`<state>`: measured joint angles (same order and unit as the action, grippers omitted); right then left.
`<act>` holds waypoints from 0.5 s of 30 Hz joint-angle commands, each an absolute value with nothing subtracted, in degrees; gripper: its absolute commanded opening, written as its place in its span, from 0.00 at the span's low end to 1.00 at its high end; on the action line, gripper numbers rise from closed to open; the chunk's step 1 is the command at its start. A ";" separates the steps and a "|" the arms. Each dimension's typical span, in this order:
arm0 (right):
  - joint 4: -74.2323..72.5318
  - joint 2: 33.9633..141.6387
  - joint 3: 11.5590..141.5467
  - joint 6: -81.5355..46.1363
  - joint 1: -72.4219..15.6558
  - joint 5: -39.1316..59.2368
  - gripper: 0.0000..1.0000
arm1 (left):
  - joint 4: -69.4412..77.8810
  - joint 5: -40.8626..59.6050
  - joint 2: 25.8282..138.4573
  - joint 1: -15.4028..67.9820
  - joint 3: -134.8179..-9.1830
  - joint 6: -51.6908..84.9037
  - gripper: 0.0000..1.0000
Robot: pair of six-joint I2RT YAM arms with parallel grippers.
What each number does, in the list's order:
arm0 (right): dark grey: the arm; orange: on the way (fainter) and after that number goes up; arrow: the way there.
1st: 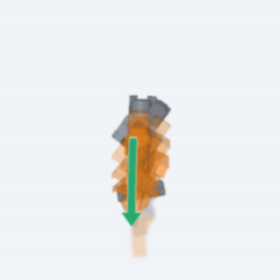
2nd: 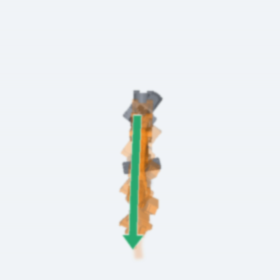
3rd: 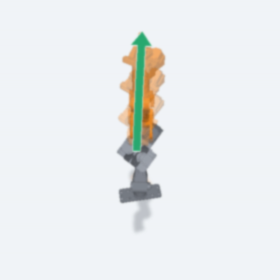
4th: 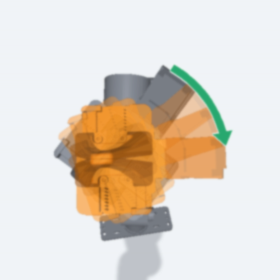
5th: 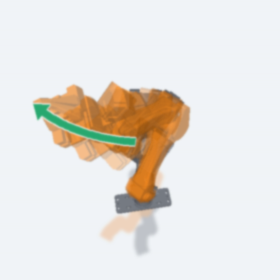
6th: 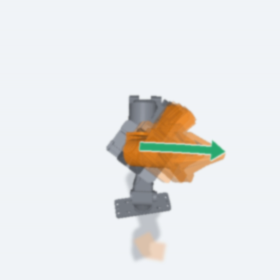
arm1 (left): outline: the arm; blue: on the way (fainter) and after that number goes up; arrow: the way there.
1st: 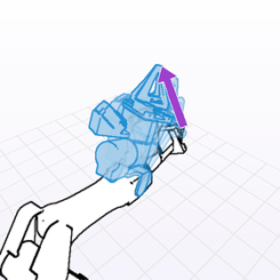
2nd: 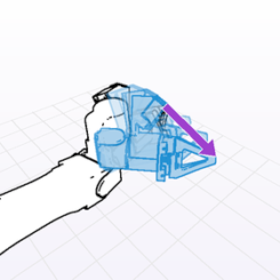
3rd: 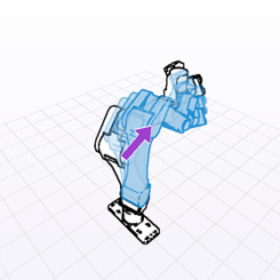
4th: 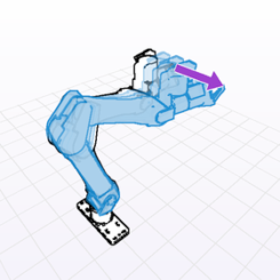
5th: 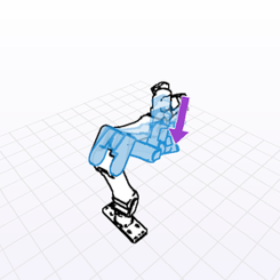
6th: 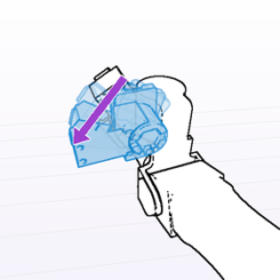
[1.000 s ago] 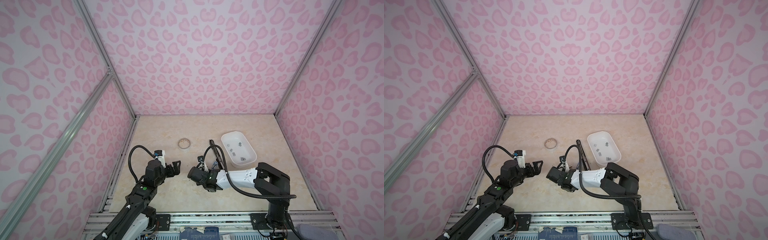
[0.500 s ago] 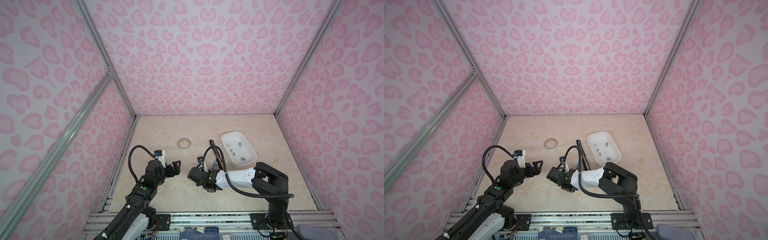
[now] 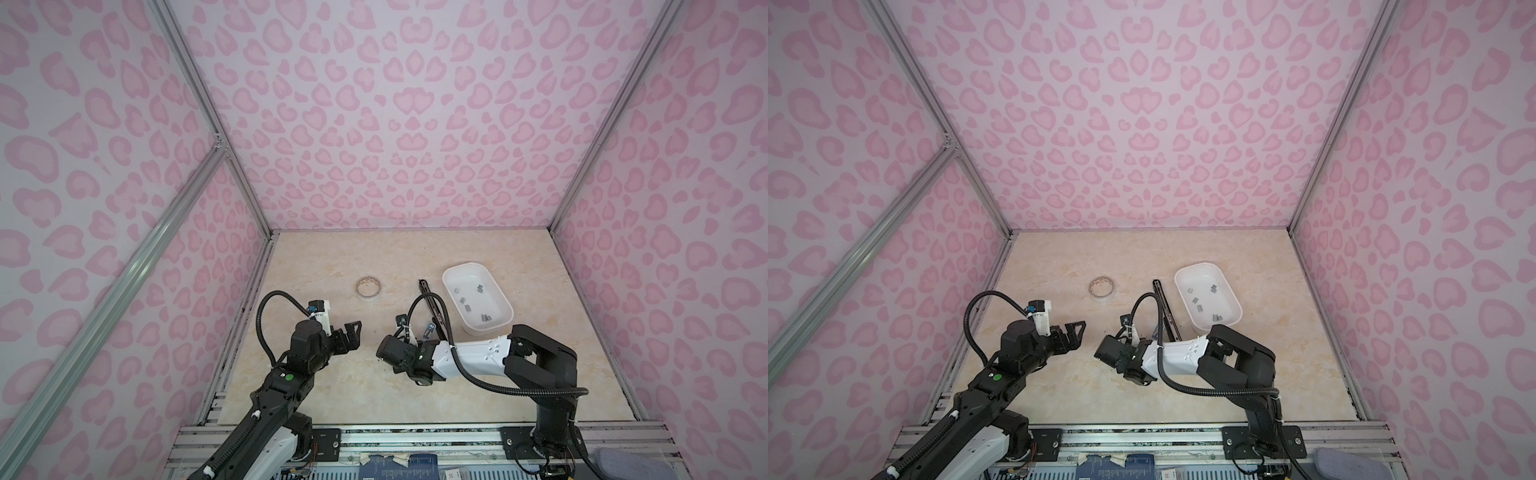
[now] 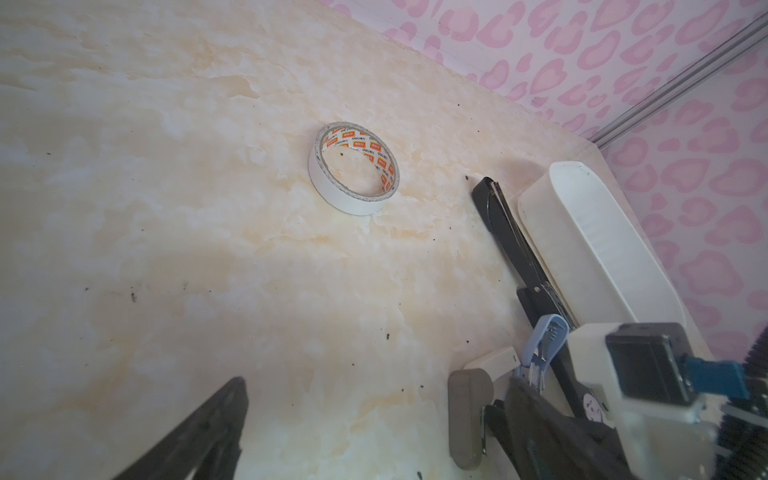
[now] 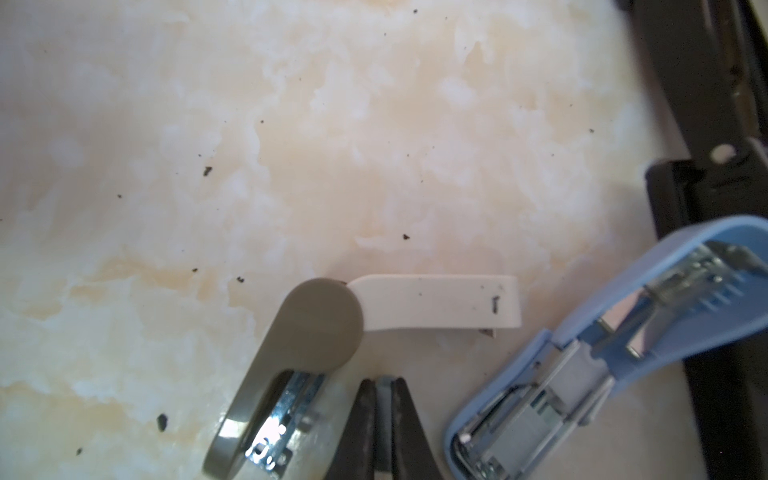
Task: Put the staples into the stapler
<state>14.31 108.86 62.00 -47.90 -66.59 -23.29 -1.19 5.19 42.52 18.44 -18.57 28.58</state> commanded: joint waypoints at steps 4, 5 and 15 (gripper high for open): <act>14.56 105.19 61.09 -47.86 -66.53 -25.47 0.07 | 1.23 5.30 42.50 18.44 -18.63 28.66 0.98; 14.85 104.31 60.90 -47.75 -66.53 -25.85 0.07 | 1.23 5.27 42.44 18.37 -18.67 28.65 0.98; 20.16 88.49 55.95 -44.65 -61.31 -31.71 0.06 | 3.79 9.99 44.69 18.62 -19.37 27.72 0.96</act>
<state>16.86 91.29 57.43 -46.13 -62.85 -28.01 -0.30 6.55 43.86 18.44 -18.59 28.38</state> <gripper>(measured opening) 0.061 0.960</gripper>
